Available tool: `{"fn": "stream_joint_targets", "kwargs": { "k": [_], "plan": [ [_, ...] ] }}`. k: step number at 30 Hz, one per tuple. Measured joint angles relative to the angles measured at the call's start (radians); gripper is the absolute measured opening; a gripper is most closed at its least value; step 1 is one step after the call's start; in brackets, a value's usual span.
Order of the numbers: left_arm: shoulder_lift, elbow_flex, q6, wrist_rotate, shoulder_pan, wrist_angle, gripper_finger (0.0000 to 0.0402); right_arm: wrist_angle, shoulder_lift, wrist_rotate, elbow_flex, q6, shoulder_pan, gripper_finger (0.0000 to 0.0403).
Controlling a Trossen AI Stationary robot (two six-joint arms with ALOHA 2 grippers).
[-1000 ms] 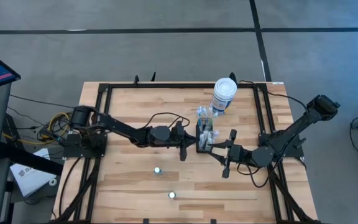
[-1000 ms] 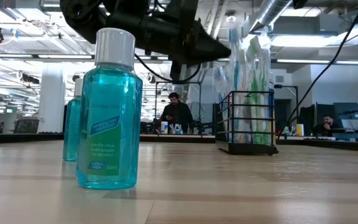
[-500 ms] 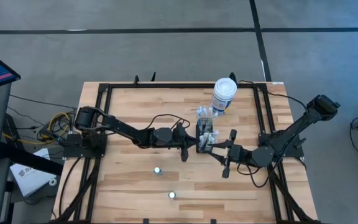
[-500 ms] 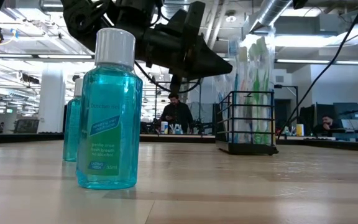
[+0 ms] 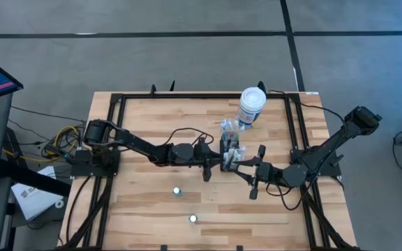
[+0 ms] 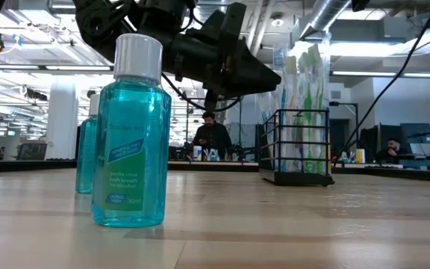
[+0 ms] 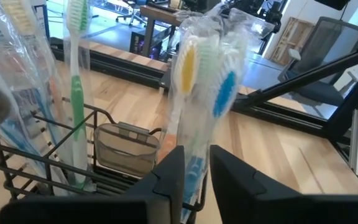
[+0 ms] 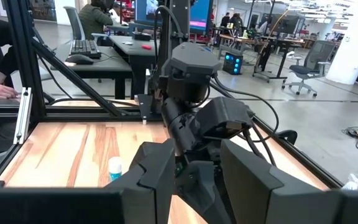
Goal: Pick & Place toothbrushing station
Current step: Put the blue toothbrush into the wire mesh organizer
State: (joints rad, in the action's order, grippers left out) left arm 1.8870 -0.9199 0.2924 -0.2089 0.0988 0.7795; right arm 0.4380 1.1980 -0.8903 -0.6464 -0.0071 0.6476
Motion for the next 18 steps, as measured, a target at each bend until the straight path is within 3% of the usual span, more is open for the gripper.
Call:
{"fn": "stream_joint_targets", "kwargs": {
  "k": [18],
  "plan": [
    [-0.011,0.000,-0.039,0.035,0.001,-0.037,0.0086,-0.023,0.000,0.002,0.000,0.034,0.001,0.0120]
  ]
}}
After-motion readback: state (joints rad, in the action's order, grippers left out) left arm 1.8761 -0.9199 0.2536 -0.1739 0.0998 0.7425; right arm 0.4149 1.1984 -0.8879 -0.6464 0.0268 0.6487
